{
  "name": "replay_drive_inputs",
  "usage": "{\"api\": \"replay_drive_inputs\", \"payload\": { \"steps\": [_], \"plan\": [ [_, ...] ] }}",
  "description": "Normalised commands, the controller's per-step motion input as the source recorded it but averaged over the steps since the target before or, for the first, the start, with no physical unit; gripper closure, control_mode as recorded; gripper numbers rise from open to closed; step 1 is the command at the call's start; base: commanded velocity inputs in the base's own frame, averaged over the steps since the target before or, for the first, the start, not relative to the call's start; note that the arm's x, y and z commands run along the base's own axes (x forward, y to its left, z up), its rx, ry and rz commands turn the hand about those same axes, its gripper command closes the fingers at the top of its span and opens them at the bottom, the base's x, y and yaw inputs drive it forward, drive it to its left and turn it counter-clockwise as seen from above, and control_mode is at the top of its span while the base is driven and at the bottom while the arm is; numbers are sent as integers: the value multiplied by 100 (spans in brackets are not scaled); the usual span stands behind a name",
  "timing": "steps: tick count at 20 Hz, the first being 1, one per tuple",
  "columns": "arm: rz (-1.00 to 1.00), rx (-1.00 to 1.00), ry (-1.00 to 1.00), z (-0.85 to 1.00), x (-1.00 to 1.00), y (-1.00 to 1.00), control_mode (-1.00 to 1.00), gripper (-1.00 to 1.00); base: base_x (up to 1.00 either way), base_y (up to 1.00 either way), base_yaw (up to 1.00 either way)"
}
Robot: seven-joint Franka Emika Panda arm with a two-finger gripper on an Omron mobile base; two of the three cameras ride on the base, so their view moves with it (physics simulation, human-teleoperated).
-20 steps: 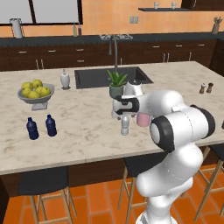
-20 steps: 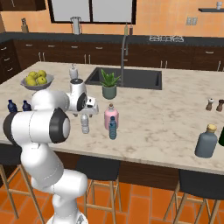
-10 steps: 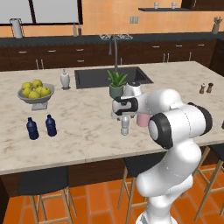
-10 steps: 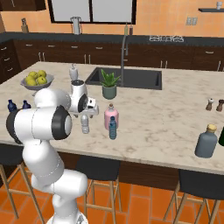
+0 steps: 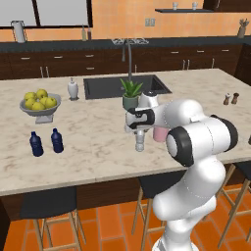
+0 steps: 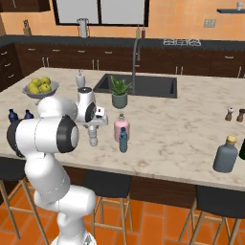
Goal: Move the plastic bottles in the middle to the plastics group, and the glass bottles in the middle to the glass group.
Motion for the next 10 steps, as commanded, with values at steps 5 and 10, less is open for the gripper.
{"api": "replay_drive_inputs", "payload": {
  "steps": [5, 10],
  "plan": [
    [2, 0, -8, 13, -18, 22, -100, 100, 0, 0, 0],
    [9, 0, -12, 34, -38, 74, -100, 100, 0, 0, 0]
  ]
}}
